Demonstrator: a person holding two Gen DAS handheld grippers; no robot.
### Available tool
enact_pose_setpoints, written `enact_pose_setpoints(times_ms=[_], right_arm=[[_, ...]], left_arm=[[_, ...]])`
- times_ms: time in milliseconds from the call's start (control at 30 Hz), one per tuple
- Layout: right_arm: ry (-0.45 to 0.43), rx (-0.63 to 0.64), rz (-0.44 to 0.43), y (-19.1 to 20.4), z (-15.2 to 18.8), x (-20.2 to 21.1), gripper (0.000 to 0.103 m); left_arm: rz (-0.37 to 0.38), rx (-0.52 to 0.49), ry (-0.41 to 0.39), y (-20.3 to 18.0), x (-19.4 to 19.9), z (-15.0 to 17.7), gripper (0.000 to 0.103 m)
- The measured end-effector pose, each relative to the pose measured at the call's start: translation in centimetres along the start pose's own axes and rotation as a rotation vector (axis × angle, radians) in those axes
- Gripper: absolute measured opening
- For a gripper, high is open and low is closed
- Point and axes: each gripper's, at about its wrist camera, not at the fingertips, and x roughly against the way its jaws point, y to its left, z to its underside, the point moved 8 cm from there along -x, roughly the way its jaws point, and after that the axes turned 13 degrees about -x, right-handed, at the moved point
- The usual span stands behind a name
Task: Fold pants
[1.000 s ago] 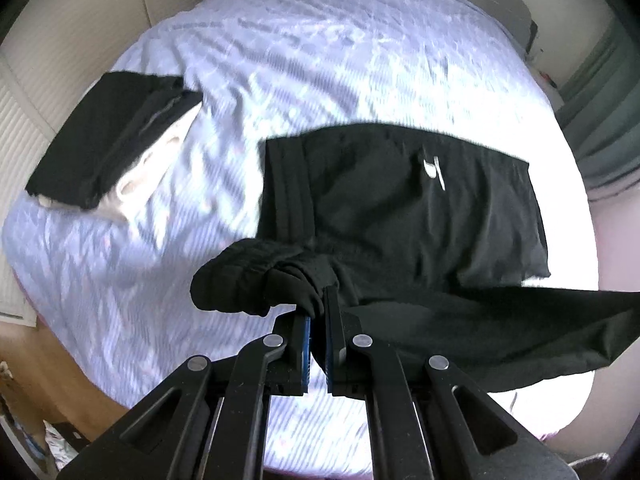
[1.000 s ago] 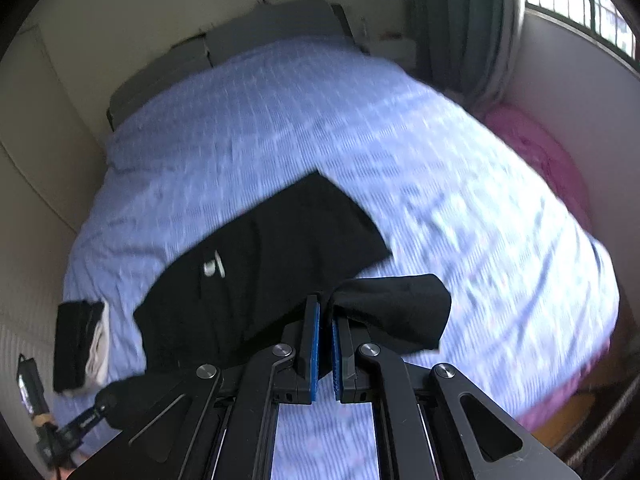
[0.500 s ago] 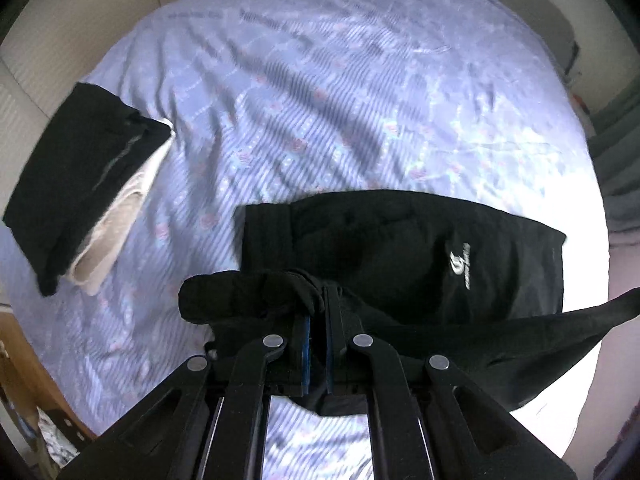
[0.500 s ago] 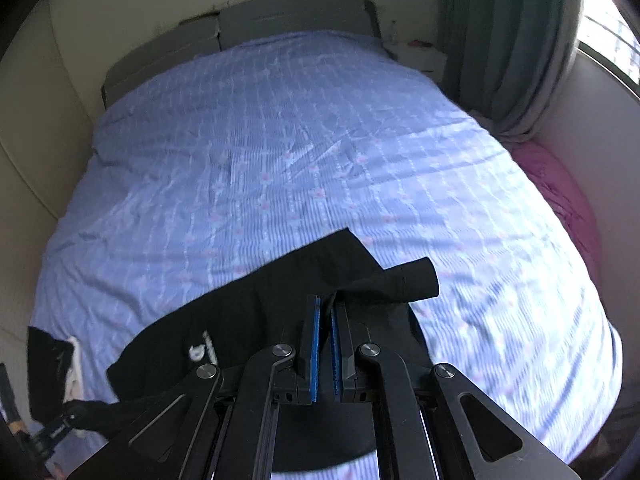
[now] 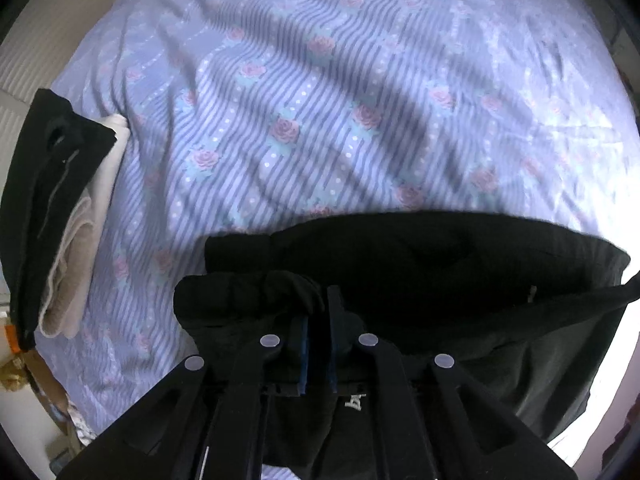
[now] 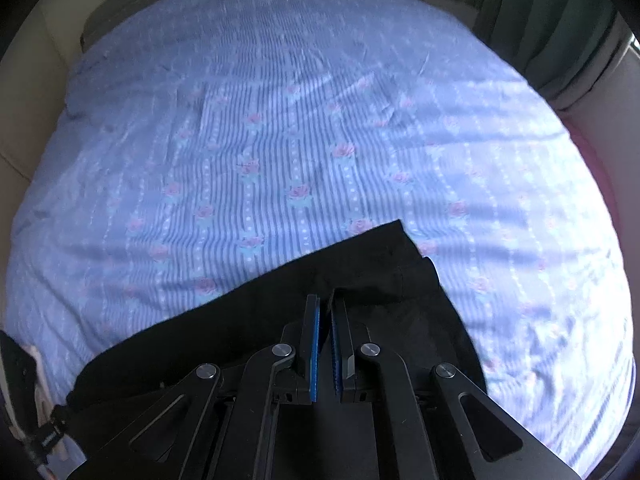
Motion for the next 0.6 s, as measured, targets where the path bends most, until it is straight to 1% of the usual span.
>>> enact_pose_setpoints(times_ms=[100,167,200,233,267,300,333,400,433,500,567,600], right_arm=[[0.004,0.018,0.016,0.9,-0.7,-1.4,0.006],[-0.007,0.036,0.034,1.4,-1.2,-2.0,0.006],[-0.023,0.043,0.032,1.7,-1.6,-2.1,0.007],[-0.029,0.045,0.038,1.9,-1.8,-2.0,0.009],[-0.016,0.041,0.035,2.2,-1.9,-2.0,0.025],[-0.002,0.029,0.013,2.5,-1.9,-1.8,0.052],[-0.005,0.018,-0.011,2.7,-2.0,-1.3,0.061],[-0.037,0.028,-0.051,3.4,-2.2,0.1,0.062],[-0.042,0.036,-0.060,3.7,-2.1,0.6,0.062],[-0.052,0.045,-0.097,4.3,-1.6,2.2,0.062],[-0.063,0.070,-0.106,4.7,-0.9,3.6,0.062],[-0.071,0.090,-0.121,5.0,-0.2,4.5,0.062]], left_arm=[[0.020,0.046,0.043,0.4,-1.0,-0.8,0.012],[0.038,0.074,0.075,0.5,-1.5,-1.2,0.015],[0.047,0.080,0.085,0.4,-1.6,-1.3,0.023],[0.072,0.091,0.096,0.2,-1.6,-1.4,0.036],[0.102,0.100,0.097,0.0,-1.4,-1.6,0.043],[0.131,0.116,0.088,-0.1,-1.0,-1.7,0.052],[0.160,0.141,0.069,-0.1,-0.3,-1.9,0.060],[0.185,0.168,0.020,0.2,1.1,-2.4,0.071],[0.190,0.177,-0.018,0.6,2.1,-2.8,0.071],[0.180,0.171,-0.057,1.5,3.4,-3.3,0.071],[0.146,0.110,-0.117,2.0,5.0,-4.0,0.071],[0.123,0.040,-0.146,1.8,5.6,-4.5,0.071]])
